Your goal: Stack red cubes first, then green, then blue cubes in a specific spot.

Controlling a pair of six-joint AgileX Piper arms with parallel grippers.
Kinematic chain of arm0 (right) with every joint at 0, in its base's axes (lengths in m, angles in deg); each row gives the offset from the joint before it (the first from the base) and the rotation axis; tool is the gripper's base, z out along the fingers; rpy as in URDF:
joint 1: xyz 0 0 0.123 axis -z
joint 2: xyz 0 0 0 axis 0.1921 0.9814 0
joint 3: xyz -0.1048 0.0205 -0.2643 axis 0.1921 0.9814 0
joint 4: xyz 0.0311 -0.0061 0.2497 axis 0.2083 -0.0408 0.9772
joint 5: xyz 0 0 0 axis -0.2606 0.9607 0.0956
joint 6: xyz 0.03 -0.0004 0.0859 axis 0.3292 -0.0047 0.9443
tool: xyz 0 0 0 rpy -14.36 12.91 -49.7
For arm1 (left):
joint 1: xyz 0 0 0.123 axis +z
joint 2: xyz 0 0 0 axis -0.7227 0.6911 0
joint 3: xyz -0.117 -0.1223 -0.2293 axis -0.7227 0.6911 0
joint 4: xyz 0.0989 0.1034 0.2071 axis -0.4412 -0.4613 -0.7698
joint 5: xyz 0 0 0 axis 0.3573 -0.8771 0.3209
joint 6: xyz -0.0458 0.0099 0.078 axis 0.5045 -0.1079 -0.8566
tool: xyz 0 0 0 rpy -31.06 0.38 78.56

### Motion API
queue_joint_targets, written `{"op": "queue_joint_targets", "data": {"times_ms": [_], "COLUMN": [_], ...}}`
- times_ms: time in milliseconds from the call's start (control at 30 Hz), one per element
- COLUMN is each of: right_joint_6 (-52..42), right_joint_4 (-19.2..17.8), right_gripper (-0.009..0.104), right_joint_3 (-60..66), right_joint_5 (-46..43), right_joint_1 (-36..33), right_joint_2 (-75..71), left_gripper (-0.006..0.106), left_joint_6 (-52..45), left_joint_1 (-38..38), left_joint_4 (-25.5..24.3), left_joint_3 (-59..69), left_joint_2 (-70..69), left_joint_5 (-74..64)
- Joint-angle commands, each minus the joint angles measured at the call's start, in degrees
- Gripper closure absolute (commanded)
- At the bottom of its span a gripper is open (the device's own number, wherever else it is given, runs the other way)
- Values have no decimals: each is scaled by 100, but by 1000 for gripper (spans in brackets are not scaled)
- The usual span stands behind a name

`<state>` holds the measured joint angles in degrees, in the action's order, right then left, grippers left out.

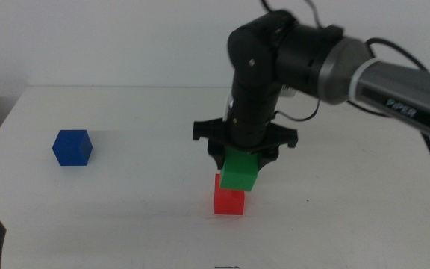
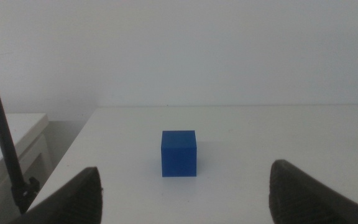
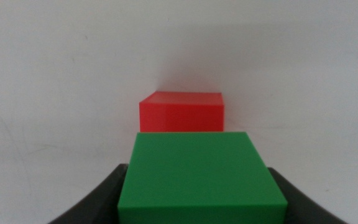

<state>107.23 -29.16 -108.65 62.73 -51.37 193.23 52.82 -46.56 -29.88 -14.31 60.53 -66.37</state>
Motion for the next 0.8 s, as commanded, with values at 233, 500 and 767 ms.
{"op": "queue_joint_targets", "data": {"times_ms": [233,500,767], "right_joint_6": [219,157,150], "right_joint_4": [-347,-516,-511], "right_gripper": [96,96,96], "right_joint_3": [-200,-200,-200], "right_joint_5": [434,397,162], "right_joint_1": [-170,-231,-297], "right_joint_2": [-213,-102,-100], "left_gripper": [11,11,11], "left_joint_6": [79,79,79], "left_joint_1": [-2,-2,-2], "left_joint_4": [43,43,43], "left_joint_3": [-32,-32,-32], "left_joint_2": [-108,-108,-108], "left_joint_5": [443,443,443]}}
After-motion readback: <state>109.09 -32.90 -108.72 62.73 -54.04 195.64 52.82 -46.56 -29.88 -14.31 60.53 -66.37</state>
